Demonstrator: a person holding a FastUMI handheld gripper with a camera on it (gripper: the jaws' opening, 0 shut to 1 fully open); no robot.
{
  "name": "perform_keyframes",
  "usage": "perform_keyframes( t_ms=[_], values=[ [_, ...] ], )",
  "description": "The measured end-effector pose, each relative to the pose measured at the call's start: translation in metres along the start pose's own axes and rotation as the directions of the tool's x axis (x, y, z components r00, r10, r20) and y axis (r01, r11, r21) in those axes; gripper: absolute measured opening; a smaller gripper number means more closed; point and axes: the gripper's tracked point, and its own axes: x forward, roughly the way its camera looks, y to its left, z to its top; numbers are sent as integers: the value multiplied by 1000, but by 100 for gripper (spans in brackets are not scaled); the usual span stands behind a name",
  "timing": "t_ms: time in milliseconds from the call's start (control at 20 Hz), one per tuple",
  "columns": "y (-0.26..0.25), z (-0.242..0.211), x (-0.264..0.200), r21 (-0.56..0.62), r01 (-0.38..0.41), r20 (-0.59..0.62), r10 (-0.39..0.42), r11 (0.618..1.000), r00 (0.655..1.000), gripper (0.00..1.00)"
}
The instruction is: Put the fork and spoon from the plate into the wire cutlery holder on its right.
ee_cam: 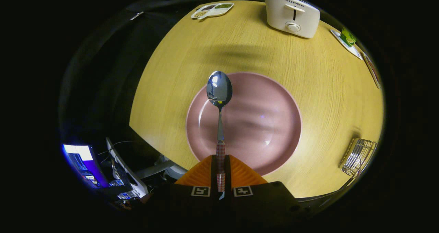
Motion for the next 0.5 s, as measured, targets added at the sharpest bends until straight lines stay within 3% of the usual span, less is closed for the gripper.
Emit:
perform_keyframes(
  t_ms=[100,200,500],
  values=[
    [-15,-5,-44,-48,-13,-13,12,999,1000,10],
    [-47,-10,-87,-97,25,-14,-27,995,1000,10],
    [-154,-61,-188,-90,130,-135,-141,987,981,10]
  ],
)
